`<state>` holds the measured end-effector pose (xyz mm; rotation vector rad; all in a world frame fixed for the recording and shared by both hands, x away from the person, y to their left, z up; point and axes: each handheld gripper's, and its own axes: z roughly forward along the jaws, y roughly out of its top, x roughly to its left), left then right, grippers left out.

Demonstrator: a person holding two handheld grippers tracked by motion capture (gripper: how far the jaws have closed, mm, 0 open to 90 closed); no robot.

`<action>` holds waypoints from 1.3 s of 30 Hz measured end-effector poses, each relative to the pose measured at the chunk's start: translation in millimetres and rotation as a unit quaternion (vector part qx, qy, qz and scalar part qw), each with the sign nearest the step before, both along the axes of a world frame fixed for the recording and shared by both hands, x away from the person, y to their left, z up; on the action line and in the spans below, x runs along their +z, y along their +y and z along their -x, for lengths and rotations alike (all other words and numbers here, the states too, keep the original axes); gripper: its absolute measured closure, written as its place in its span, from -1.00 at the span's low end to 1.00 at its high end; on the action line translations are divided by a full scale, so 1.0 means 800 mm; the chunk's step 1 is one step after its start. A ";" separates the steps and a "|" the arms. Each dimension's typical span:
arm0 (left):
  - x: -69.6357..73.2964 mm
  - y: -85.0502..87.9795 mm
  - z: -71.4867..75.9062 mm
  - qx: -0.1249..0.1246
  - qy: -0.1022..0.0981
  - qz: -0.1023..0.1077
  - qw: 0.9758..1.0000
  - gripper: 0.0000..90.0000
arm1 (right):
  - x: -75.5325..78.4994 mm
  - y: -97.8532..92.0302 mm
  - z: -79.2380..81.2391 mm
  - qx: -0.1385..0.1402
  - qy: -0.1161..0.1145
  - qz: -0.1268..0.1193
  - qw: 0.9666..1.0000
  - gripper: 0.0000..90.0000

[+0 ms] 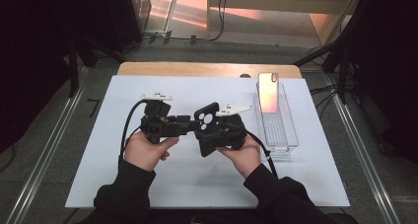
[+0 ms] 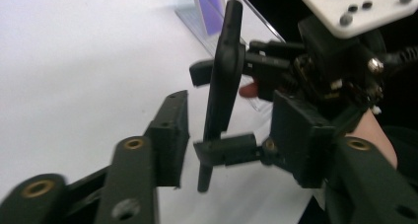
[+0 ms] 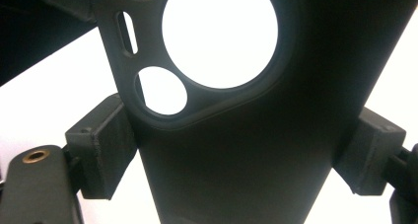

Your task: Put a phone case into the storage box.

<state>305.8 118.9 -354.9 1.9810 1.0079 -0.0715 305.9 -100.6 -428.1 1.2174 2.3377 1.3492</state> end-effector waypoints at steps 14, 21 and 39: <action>-0.030 -0.003 -0.006 -0.056 -0.016 -0.026 0.998 -0.27 | -0.001 -0.024 -0.014 -0.023 0.006 0.005 1.000 -0.71; -0.061 0.002 -0.009 -0.069 -0.013 -0.028 0.997 -0.27 | -0.001 -0.028 -0.017 -0.025 0.008 0.007 1.000 -0.71; -0.101 0.039 0.008 -0.093 -0.026 -0.044 0.994 -0.36 | 0.011 -0.045 -0.019 -0.004 0.003 0.003 1.000 -0.71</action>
